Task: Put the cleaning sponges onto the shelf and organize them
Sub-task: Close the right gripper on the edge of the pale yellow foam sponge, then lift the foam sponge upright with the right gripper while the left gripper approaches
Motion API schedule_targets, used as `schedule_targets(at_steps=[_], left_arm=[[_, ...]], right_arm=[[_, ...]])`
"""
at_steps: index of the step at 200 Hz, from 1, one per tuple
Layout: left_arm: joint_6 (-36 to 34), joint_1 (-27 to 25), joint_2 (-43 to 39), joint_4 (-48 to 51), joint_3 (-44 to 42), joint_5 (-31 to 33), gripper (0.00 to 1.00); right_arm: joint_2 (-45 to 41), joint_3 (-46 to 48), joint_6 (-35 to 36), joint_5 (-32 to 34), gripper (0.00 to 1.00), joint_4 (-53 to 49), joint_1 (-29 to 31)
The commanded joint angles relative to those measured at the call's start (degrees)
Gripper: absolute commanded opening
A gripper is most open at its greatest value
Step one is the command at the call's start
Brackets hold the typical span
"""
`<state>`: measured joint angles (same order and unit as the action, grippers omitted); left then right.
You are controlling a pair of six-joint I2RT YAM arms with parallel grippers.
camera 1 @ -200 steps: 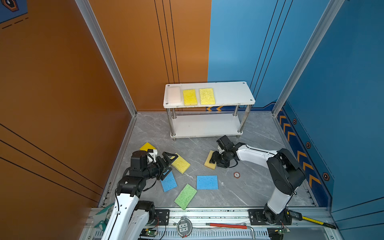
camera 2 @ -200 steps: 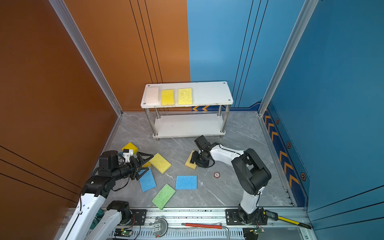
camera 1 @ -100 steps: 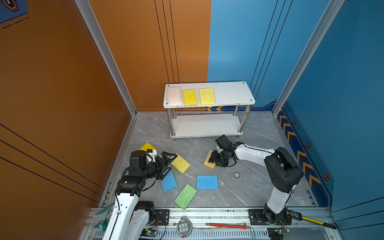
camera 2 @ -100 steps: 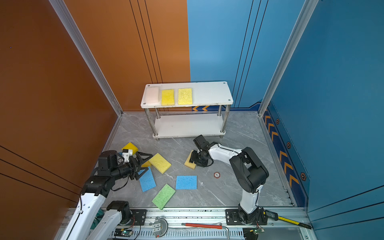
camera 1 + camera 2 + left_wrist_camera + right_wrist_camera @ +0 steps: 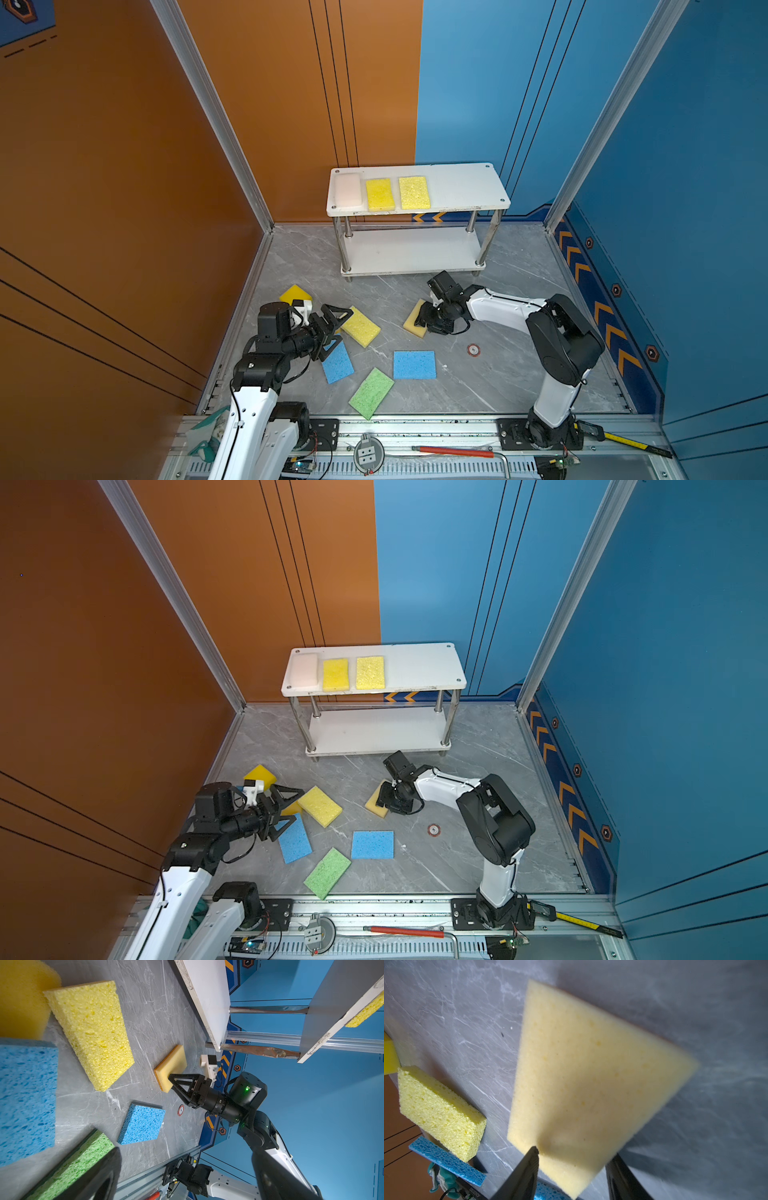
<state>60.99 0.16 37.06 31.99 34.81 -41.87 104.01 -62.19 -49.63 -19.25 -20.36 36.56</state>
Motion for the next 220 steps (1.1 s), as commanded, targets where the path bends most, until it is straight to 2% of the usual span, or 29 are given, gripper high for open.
schedule_targets(at_steps=[1, 18, 52, 119, 182, 220], left_arm=[[-2.1, 0.6, 0.7, 0.7, 0.3, -1.7, 0.98], [-2.1, 0.7, 0.8, 0.8, 0.3, -1.8, 0.98], [-2.2, 1.1, 0.7, 0.8, 0.2, -2.1, 0.98], [-2.8, 1.6, 1.9, 0.7, 0.4, -2.1, 0.98], [-3.2, 1.2, 3.2, 0.7, 1.7, -1.6, 0.98], [-3.9, -0.8, 4.3, 0.4, 3.1, -0.7, 0.98]], right_arm=[[1.0, -0.2, -0.9, 1.8, 0.53, -0.3, 0.4], [1.0, -0.3, -1.0, 2.2, 0.48, -0.3, 0.4], [1.4, -0.9, -1.3, 2.7, 0.44, -0.3, 0.4], [-0.2, -0.3, -0.8, 3.1, 0.22, -0.5, -0.6], [-4.7, 1.8, 1.2, 2.8, 0.17, -2.2, -3.1], [-8.3, -0.5, 7.8, -0.9, 0.17, -8.0, -4.9]])
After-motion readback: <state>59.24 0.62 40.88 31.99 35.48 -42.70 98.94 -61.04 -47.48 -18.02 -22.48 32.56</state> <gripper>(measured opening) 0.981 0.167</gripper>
